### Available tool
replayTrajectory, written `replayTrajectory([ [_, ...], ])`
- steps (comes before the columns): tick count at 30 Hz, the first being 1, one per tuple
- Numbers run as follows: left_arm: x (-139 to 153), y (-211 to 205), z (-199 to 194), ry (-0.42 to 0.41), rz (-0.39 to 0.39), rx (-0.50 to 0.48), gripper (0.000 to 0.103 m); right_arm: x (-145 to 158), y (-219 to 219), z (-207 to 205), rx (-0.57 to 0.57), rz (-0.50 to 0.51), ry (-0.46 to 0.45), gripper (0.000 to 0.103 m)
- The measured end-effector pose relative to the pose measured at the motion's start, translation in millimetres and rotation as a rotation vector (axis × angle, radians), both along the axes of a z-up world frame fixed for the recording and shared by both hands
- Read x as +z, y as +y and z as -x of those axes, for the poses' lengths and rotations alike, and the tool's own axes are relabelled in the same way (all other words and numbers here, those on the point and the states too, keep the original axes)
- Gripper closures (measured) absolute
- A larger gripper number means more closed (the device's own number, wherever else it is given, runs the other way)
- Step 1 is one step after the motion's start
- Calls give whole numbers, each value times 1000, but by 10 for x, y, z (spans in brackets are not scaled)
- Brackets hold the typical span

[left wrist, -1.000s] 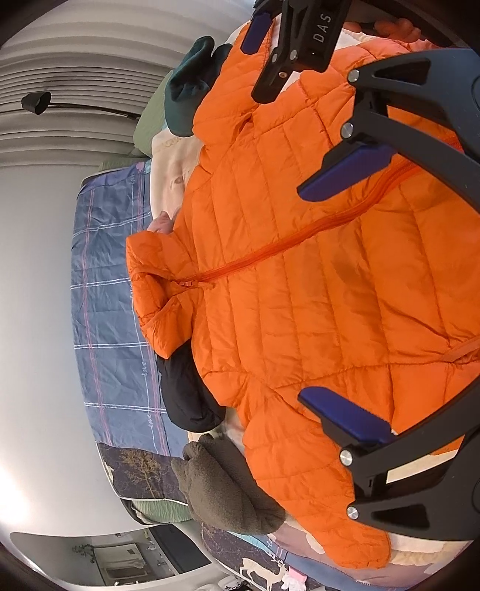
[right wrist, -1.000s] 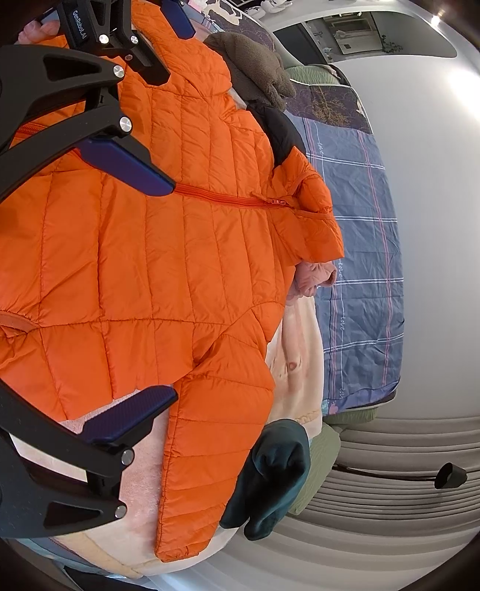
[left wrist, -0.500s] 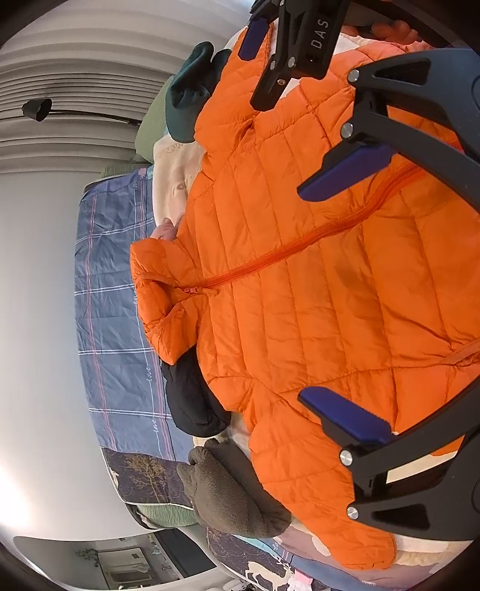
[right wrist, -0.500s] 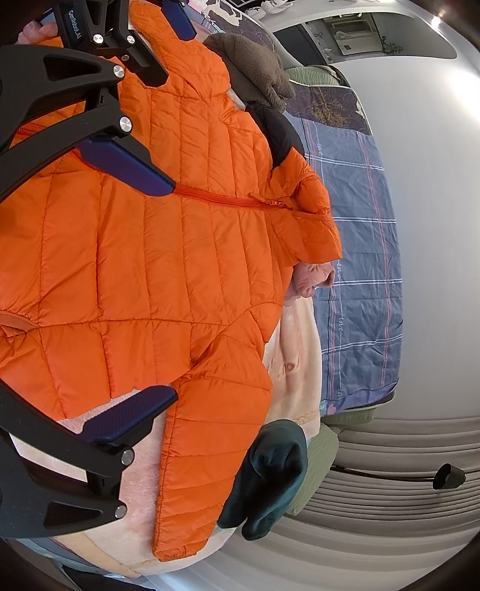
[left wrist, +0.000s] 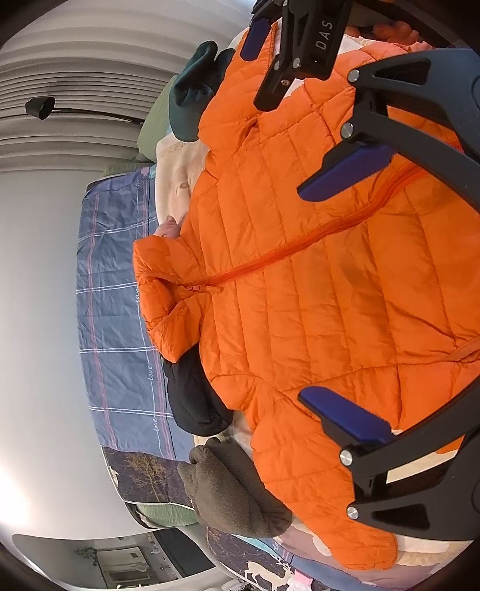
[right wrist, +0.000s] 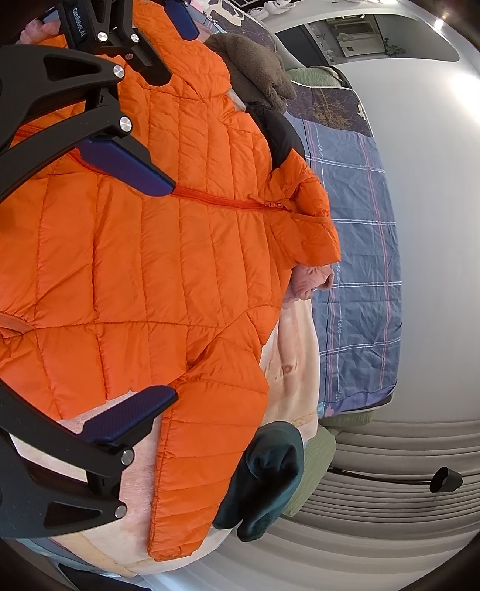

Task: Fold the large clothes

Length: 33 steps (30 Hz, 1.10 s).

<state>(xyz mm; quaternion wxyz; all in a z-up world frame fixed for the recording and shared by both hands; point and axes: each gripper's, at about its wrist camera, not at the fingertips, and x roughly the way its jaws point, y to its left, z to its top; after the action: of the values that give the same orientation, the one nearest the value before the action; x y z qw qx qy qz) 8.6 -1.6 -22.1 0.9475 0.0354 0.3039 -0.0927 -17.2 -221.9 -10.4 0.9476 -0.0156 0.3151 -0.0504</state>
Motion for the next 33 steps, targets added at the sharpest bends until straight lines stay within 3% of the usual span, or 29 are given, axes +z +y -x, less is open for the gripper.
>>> replayTrajectory([
  [4, 15, 23, -32, 0, 13, -3, 2, 30, 10, -37, 4, 29, 21, 1],
  [14, 46, 98, -302, 47, 57, -15, 2, 149, 44, -159, 99, -22, -66, 1],
  [19, 178, 303, -887, 84, 143, -20, 2, 389, 58, -643, 257, 8, -57, 1],
  [21, 267, 381, -1246, 100, 171, -26, 10, 548, 91, -975, 317, 41, -65, 3],
  [23, 369, 453, -1623, 109, 194, -21, 19, 635, 67, -1260, 348, 14, -40, 13],
  [25, 445, 523, -1969, 124, 232, -25, 22, 770, -5, -1712, 378, -80, -4, 22],
  [28, 498, 608, -2556, 139, 260, 6, 22, 837, -119, -2303, 400, -233, 70, 23],
  [33, 264, 697, -3384, 259, 361, 84, 19, 616, -291, -3296, 348, -497, 215, 23],
])
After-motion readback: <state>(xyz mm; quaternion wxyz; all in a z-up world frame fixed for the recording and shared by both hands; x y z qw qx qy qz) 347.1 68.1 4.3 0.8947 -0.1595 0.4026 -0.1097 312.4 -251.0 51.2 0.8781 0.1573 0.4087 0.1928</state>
